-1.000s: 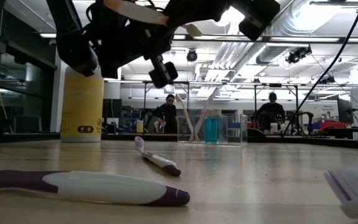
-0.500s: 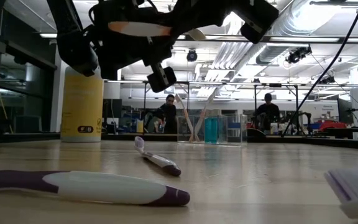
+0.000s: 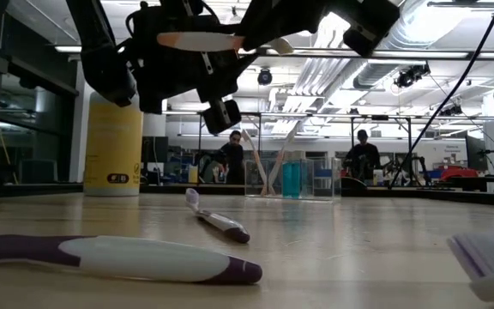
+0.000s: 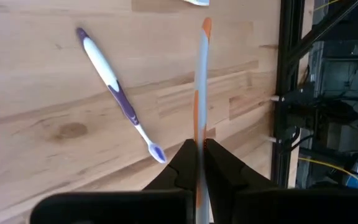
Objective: Pick & Place toothbrushing station
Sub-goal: Put the orange toothbrush into the transparent organizer
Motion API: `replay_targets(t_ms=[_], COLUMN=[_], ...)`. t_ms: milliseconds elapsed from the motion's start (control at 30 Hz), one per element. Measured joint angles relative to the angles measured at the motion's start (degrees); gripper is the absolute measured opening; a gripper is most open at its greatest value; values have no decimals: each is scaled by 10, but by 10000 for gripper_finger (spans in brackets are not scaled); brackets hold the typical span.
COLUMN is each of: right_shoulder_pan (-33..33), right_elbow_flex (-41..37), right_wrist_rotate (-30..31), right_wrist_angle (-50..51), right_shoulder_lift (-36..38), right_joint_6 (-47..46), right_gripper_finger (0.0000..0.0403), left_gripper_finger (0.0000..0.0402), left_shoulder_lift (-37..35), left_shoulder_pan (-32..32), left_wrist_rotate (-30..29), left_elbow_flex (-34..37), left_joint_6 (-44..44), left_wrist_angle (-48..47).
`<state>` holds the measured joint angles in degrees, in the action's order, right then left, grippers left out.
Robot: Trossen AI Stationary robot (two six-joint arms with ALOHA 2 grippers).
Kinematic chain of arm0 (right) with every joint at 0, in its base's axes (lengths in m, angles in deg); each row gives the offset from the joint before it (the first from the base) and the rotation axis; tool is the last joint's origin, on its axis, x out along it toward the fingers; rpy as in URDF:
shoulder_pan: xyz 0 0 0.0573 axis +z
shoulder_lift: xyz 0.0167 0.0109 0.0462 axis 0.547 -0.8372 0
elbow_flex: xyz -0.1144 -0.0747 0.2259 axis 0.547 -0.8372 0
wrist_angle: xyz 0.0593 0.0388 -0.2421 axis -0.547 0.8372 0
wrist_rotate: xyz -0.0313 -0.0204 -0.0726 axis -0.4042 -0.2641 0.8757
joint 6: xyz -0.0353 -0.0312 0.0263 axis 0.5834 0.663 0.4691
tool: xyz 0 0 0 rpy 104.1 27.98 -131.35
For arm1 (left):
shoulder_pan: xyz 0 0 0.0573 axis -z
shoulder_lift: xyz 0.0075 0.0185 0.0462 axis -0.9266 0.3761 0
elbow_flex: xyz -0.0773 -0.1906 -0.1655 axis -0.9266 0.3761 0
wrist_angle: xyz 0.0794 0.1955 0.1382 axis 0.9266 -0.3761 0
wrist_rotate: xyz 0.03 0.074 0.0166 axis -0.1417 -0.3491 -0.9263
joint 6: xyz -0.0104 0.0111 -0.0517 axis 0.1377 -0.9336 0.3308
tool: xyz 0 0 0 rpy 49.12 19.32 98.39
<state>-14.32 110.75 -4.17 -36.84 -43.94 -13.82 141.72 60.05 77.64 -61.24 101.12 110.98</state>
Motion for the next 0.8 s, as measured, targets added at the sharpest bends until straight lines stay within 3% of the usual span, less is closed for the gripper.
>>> replay_targets(t_ms=[800], right_shoulder_pan=[-16], right_elbow_flex=[0], right_wrist_rotate=[-52], right_wrist_angle=[-47], right_shoulder_lift=[0], right_joint_6=[42], right_gripper_finger=[5], left_gripper_finger=[139], left_shoulder_lift=[0], left_shoulder_pan=[22], left_wrist_rotate=[-12], left_elbow_flex=[0], left_joint_6=[-5], left_wrist_angle=[0])
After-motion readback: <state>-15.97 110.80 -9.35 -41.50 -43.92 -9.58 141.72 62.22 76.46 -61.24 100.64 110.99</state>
